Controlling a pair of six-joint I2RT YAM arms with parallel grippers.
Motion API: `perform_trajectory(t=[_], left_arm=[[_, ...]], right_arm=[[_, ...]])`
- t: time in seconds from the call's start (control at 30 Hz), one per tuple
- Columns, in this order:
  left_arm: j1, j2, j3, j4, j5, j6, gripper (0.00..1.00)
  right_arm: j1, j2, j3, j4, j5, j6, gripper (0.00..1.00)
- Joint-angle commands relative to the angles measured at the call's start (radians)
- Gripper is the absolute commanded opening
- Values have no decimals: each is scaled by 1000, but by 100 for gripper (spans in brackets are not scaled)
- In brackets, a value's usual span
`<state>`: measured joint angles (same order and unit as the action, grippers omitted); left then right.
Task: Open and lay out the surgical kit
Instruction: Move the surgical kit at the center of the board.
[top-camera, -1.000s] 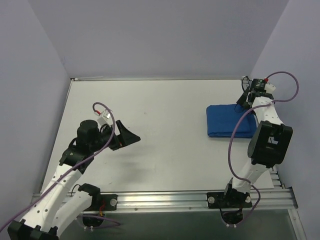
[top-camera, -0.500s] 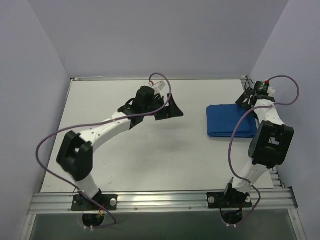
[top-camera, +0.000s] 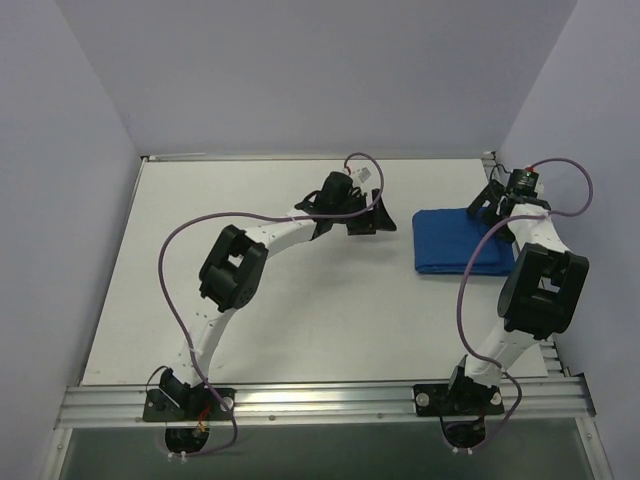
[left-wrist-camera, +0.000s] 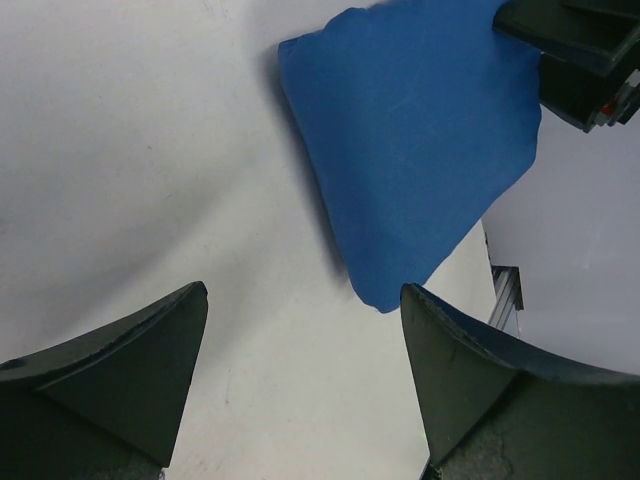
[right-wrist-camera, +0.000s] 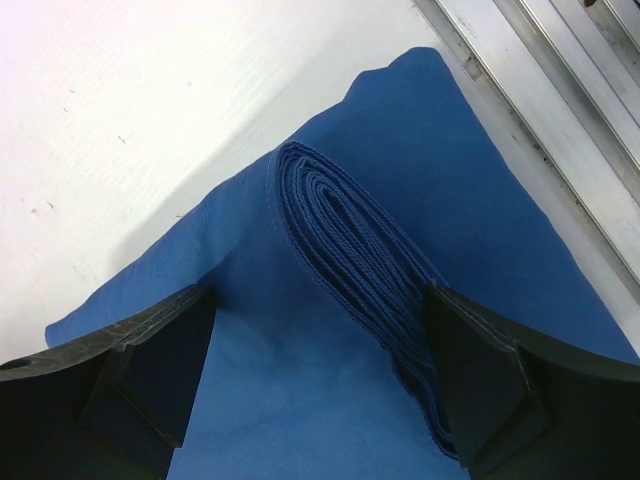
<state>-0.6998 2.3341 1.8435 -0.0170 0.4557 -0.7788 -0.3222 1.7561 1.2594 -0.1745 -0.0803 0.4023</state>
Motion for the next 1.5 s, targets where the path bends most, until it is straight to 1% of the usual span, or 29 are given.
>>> perform_trajectory(t=[0.0, 0.07, 0.13, 0.17, 0.23, 0.27, 0.3, 0.37, 0.4, 0.47, 0.57, 0.73, 0.8, 0.9, 0.93, 1.0, 1.03, 1.07, 1.13, 1.17, 1.23, 1.27, 1.3, 1.33, 1.37, 1.47], left_arm=[[-27, 21, 83, 63, 17, -4, 87], [-35, 24, 86, 52, -11, -5, 87], [-38, 24, 83, 49, -23, -11, 87], [-43, 27, 83, 46, -31, -11, 87], [-49, 30, 86, 37, -44, -5, 87], [-52, 33, 94, 19, -57, 4, 87], [-52, 33, 89, 19, -63, 4, 85], [-50, 12, 51, 15, -78, 4, 85], [-46, 1, 33, -15, -106, 4, 85], [-37, -39, -10, -17, -130, 0, 85], [-15, -103, -113, -31, -193, 6, 84], [26, -206, -237, -64, -296, -8, 84], [37, -245, -266, -70, -308, -2, 84], [49, -251, -268, -110, -312, 12, 84], [51, -248, -262, -118, -307, 15, 84], [54, -231, -239, -126, -289, 29, 84], [56, -223, -228, -150, -284, 33, 84], [60, -211, -205, -158, -279, 45, 84], [66, -202, -187, -184, -265, 56, 84], [68, -203, -175, -195, -268, 62, 84], [68, -216, -174, -213, -285, 69, 84], [68, -234, -178, -216, -291, 69, 84], [65, -242, -185, -221, -296, 66, 84], [62, -260, -191, -218, -302, 61, 84], [60, -266, -196, -213, -302, 52, 84], [51, -286, -211, -205, -292, 38, 84]], right_arm=[[-5, -12, -9, -22, -61, -19, 83], [3, -9, -31, -20, -79, -13, 76], [8, -13, -46, -20, -84, 1, 73], [11, -15, -66, -13, -85, 1, 68], [18, -23, -87, -7, -84, 4, 64], [23, -27, -98, 3, -84, 7, 57], [35, -32, -119, 10, -88, 12, 54], [52, -41, -132, 20, -105, 29, 50], [63, -43, -137, 23, -108, 33, 50], [100, -47, -138, 32, -110, 52, 50], [156, -38, -134, 52, -121, 78, 49], [256, 5, -114, 58, -114, 118, 49], [293, 5, -115, 59, -98, 151, 49], [327, -10, -124, 64, -58, 194, 49], [345, -26, -127, 66, -53, 201, 50], [356, -35, -127, 69, -56, 196, 55], [360, -46, -123, 50, -55, 175, 64], [361, -53, -118, 40, -52, 161, 69], [359, -88, -111, -5, -12, 121, 89], [356, -104, -109, -23, 13, 104, 93], [329, -154, -107, -75, 63, 70, 96], [292, -170, -113, -86, 54, 47, 96], [260, -187, -124, -89, 28, 40, 96], [200, -214, -152, -88, -7, 33, 95], [181, -228, -166, -85, -74, 21, 94], [167, -262, -201, -88, -110, 9, 92]])
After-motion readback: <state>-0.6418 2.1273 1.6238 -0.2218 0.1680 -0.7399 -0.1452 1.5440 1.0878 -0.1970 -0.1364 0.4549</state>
